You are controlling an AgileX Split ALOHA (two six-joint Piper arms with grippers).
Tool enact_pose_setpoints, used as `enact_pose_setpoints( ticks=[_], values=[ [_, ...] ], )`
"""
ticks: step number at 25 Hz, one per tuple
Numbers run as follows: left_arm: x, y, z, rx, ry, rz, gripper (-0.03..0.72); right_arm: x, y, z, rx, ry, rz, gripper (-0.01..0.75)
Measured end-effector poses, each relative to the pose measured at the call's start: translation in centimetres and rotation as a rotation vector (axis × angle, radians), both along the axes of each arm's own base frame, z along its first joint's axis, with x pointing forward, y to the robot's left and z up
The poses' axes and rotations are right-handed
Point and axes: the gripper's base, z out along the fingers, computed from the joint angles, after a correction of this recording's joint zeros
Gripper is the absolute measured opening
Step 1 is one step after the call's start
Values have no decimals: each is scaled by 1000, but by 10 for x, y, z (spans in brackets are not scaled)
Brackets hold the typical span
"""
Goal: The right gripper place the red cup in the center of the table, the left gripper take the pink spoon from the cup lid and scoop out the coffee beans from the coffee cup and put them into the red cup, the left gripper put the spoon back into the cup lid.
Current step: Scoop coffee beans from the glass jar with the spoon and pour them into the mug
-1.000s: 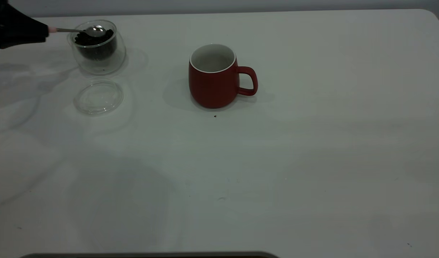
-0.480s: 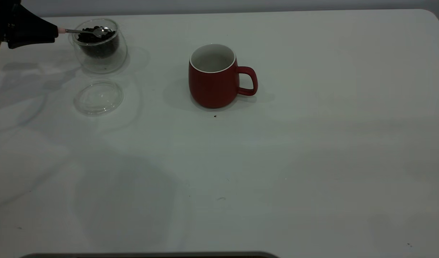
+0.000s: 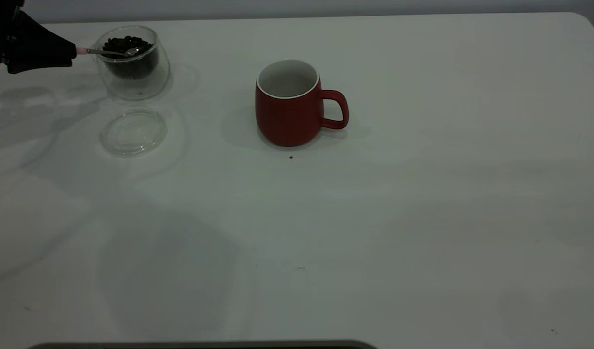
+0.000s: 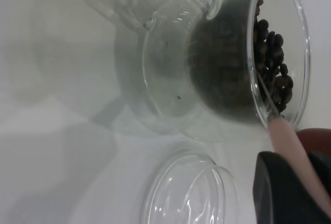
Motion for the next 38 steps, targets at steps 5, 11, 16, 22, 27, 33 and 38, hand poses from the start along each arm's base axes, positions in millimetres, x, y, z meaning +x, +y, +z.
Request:
enact_pose_setpoints(
  ticks=[5, 11, 16, 22, 27, 33, 38],
  values=[
    [-2, 3, 1, -27, 13, 3, 123, 0, 0, 0, 0, 0, 0, 588],
    [-4, 5, 3, -57, 22, 0, 122, 0, 0, 0, 0, 0, 0, 588],
    [-4, 7, 4, -79, 16, 14, 122, 0, 0, 0, 0, 0, 0, 588],
    [-7, 19, 5, -95, 13, 44, 122, 0, 0, 0, 0, 0, 0, 588],
    [-11, 27, 7, -127, 22, 54, 122, 0, 0, 0, 0, 0, 0, 588],
    [-13, 24, 10, -164, 28, 31, 122, 0, 0, 0, 0, 0, 0, 588],
    [-13, 23, 11, -182, 35, 24, 122, 0, 0, 0, 0, 0, 0, 588]
  ],
)
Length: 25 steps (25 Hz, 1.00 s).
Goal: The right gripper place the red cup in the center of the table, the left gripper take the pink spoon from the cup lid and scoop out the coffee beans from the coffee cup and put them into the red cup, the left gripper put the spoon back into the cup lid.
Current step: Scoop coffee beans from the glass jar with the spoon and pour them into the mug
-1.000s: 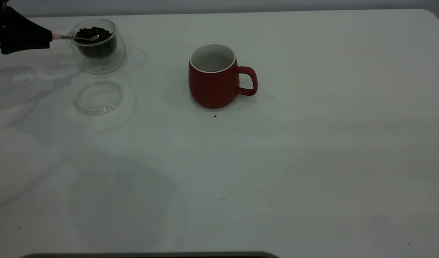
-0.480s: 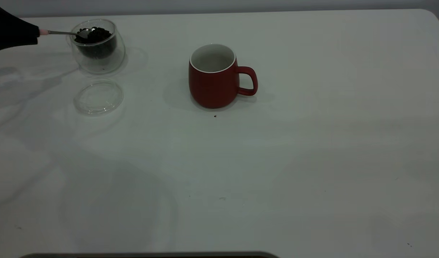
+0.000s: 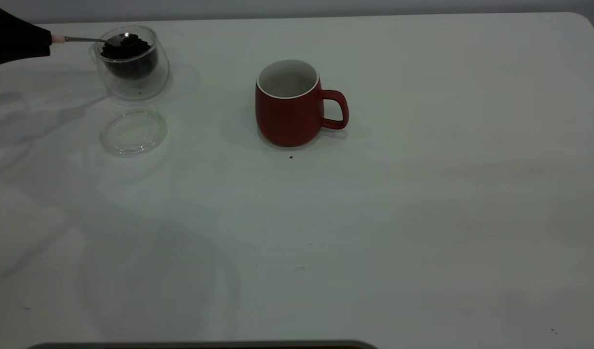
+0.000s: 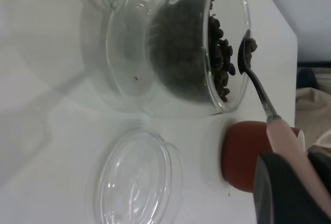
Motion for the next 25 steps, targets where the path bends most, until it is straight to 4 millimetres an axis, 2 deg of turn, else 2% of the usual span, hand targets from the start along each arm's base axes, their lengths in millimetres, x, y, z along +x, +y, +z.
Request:
enact_pose_setpoints(
  ticks=[13, 25],
  values=[
    [-5, -6, 6, -91, 6, -65, 122, 0, 0, 0, 0, 0, 0, 588],
    [-5, -7, 7, -100, 8, -71, 122, 0, 0, 0, 0, 0, 0, 588]
  ],
)
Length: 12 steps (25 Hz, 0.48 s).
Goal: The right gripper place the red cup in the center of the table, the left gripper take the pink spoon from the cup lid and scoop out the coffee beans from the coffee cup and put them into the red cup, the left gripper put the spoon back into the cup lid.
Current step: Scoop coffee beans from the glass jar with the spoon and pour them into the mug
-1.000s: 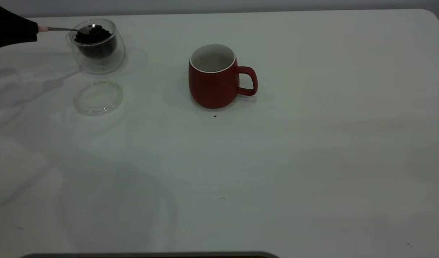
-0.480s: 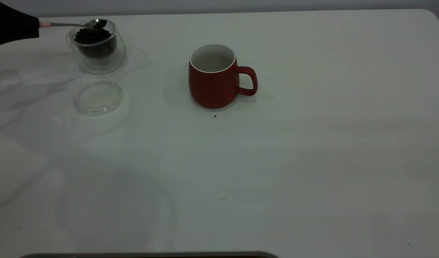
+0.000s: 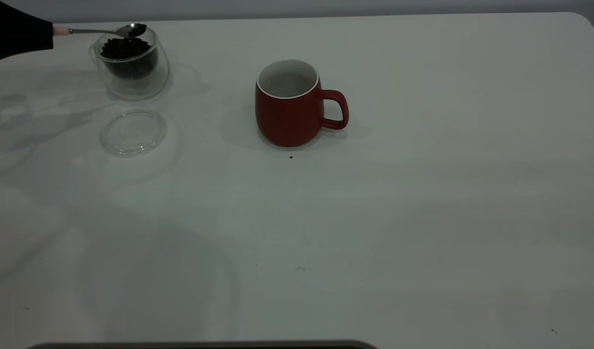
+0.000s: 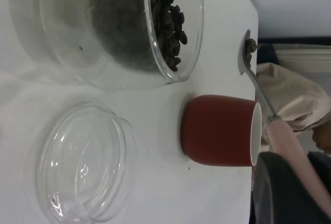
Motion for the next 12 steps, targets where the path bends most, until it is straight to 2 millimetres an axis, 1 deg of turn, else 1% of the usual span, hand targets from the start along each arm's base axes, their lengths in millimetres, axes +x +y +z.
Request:
enact_pose_setpoints(
  ticks=[2, 5, 8, 12],
  values=[
    [0, -1, 0, 0, 0, -3, 122, 0, 0, 0, 0, 0, 0, 588],
    [2, -9, 0, 0, 0, -20, 122, 0, 0, 0, 0, 0, 0, 588],
    [5, -23, 0, 0, 1, -54, 122, 0, 0, 0, 0, 0, 0, 588],
    [10, -50, 0, -1, 1, -116, 122, 0, 0, 0, 0, 0, 0, 588]
  ],
)
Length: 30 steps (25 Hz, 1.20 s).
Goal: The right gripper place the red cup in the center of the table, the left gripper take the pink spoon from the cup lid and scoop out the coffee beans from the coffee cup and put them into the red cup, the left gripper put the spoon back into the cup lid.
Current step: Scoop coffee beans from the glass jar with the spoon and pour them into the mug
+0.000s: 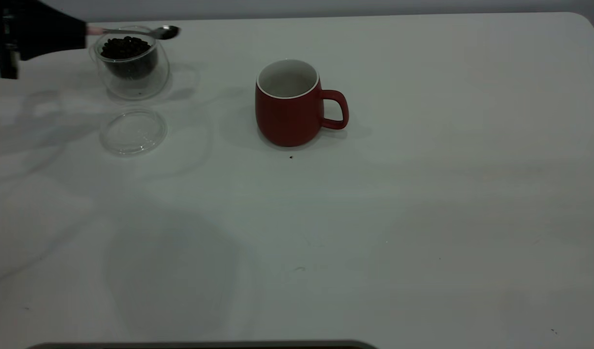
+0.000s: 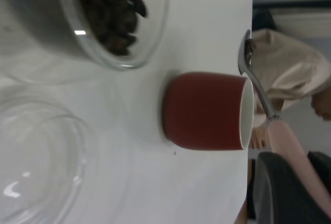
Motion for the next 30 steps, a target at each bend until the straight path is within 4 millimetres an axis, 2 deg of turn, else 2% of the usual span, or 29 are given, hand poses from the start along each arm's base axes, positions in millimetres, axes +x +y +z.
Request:
enact_pose_setpoints(
  ticks=[17, 23, 30],
  values=[
    [2, -100, 0, 0, -9, -233, 122, 0, 0, 0, 0, 1, 0, 588],
    [3, -110, -2, 33, -55, -257, 122, 0, 0, 0, 0, 1, 0, 588],
    [7, -118, -7, 131, -211, -296, 122, 0, 0, 0, 0, 1, 0, 588]
  ],
)
